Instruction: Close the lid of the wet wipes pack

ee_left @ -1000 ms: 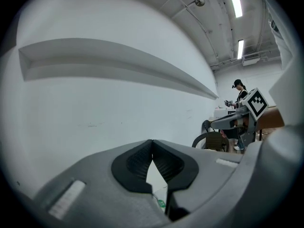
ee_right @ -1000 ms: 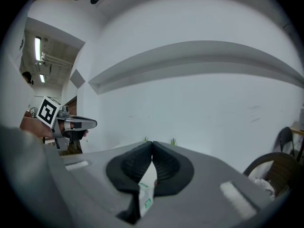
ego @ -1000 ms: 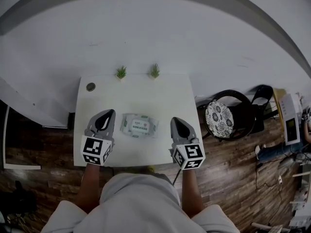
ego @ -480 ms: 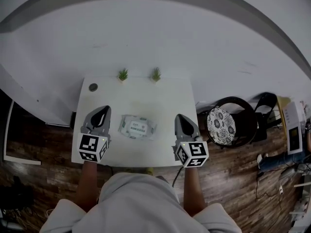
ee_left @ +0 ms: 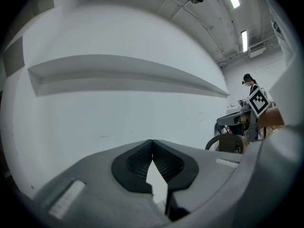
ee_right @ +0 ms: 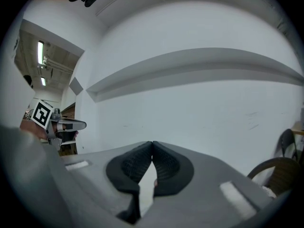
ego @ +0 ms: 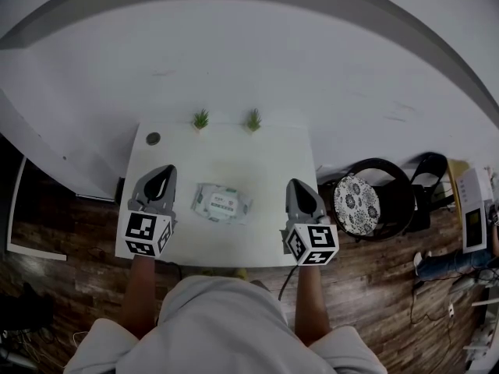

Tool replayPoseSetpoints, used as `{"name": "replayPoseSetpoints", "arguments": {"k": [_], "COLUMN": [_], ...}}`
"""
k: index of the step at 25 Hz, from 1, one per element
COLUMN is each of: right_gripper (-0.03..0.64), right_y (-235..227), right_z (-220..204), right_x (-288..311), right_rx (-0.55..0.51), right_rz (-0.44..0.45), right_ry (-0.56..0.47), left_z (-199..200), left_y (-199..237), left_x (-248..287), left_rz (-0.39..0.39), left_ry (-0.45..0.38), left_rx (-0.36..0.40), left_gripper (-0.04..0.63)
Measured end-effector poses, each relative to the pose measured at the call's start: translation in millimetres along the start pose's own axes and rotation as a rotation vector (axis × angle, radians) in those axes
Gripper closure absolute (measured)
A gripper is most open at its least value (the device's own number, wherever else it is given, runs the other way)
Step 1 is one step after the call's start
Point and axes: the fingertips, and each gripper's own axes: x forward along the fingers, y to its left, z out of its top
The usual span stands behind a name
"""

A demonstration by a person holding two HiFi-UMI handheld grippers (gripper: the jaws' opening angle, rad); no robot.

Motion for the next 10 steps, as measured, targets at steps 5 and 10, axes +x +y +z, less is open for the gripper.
{"name": "replayPoseSetpoints", "arguments": {"k": [5,10], "right_gripper": [0.613,0.614], "right_y": [0.9,4.7], "right_z": [2.7,3.9], "right_x": [2.3,3.0], "right_rx": [-0.003,-0.003], "right_rz": [-0.002,-0.002], "right_ry": [-0.006,-0.009], "left_z": [2.4,2.6], "left_y": [4.5,7.3], "left_x": [-1.7,-3.7], "left_rz": [0.012,0.014], "left_ry": [-0.011,-0.015], "left_rx": [-0.007,-0.014], "left_gripper": [0.588,0.588]}}
